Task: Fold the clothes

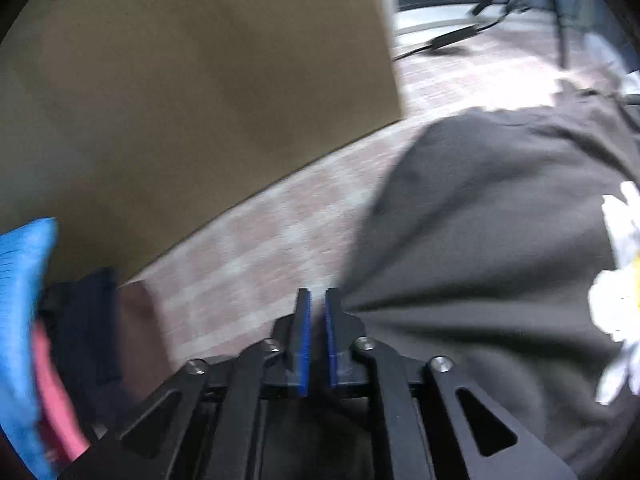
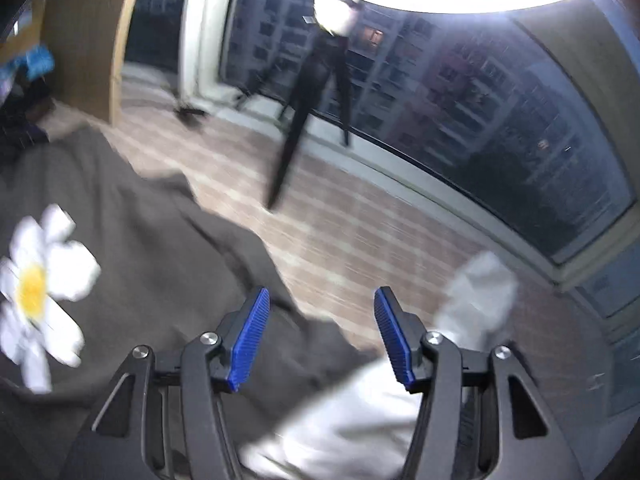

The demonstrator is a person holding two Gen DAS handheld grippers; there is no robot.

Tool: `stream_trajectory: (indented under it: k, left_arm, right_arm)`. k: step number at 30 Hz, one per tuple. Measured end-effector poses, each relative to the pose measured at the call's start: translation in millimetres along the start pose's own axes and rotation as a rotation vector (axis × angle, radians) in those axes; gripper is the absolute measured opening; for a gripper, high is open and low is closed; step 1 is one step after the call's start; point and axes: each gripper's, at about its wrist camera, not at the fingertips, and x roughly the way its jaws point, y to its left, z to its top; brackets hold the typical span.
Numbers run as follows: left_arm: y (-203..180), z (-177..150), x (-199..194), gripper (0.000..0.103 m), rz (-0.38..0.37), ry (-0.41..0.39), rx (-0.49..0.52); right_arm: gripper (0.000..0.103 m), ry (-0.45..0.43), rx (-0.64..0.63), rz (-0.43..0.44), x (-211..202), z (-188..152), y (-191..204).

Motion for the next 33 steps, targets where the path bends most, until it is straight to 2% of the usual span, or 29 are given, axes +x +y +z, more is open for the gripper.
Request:
stream_trajectory:
  k: [1, 3, 5, 6, 9, 13, 15, 17, 18, 19, 20, 21, 22, 25, 27, 28, 29, 30, 31, 33]
  left_arm:
    - [1, 4, -7, 0.013, -0.013, -0.027, -0.012]
    - [4, 11, -22, 0.032, -0.044, -0.084, -0.038]
    - [-2, 25, -31, 0.042, -0.141, -0.142, -0.033]
    - [-8, 31, -32, 0.045, -0.158, -0.154, -0.015]
    - [-33, 51, -18, 0.045, -0.185, -0.156, 0.063]
    - [-56, 67, 9, 0.042, -0.204, -0.122, 0.101]
    - [-65, 65, 14, 0.014, -0.222, -0.12, 0.117]
    - [-71, 62, 14, 0.0, -0.229, -0.13, 0.137]
    - [-73, 60, 15, 0.0, -0.232, -0.135, 0.147]
    - [-71, 57, 14, 0.0, -0.241, -0.141, 0.143]
    - [-68, 55, 13, 0.0, -0.25, -0.142, 0.128]
    - [-64, 54, 13, 0.0, -0.258, -0.143, 0.113]
    - [-59, 51, 12, 0.0, -0.255, -0.151, 0.096]
    - [-44, 47, 6, 0.0, -0.179, -0.189, 0.051]
    - [-34, 51, 15, 0.0, -0.131, -0.144, 0.002]
    - [-29, 52, 18, 0.0, -0.148, -0.117, -0.034]
    - [-22, 49, 9, 0.004, -0.153, -0.13, -0.06]
    - [-15, 46, 0, 0.006, -0.157, -0.145, -0.085]
    - [-6, 38, -19, 0.006, -0.154, -0.17, -0.105]
    - [13, 18, -62, 0.007, -0.146, -0.225, -0.136]
  right_arm:
    - [0.054, -0.009, 0.0, 0.018, 2, 5, 3]
    - [0.054, -0.021, -0.02, 0.066, 9, 16, 14]
    - [0.054, -0.026, -0.049, 0.122, 20, 28, 26]
    - [0.054, -0.011, -0.05, 0.149, 29, 32, 32]
    - [0.054, 0.007, -0.074, 0.169, 52, 41, 54]
    - [0.054, 0.015, -0.122, 0.194, 81, 52, 78]
    - [0.054, 0.024, -0.135, 0.215, 97, 61, 86]
    - [0.054, 0.043, -0.12, 0.272, 110, 69, 91]
    - [0.054, 0.055, -0.114, 0.302, 116, 72, 93]
    - [0.049, 0.069, -0.12, 0.326, 122, 75, 97]
    - [0.023, 0.074, -0.128, 0.342, 125, 75, 101]
    - [0.011, 0.071, -0.127, 0.368, 124, 76, 104]
    - [0.007, 0.063, -0.13, 0.382, 123, 76, 107]
    - [0.006, -0.043, -0.185, 0.275, 101, 82, 116]
    - [0.008, -0.116, -0.168, 0.164, 90, 89, 112]
    - [0.014, -0.115, -0.148, 0.169, 82, 88, 110]
    - [0.018, -0.114, -0.128, 0.174, 74, 88, 107]
    - [0.018, -0.113, -0.109, 0.18, 66, 87, 105]
    - [0.018, -0.112, -0.089, 0.185, 58, 86, 102]
    - [0.026, -0.11, -0.049, 0.196, 42, 85, 97]
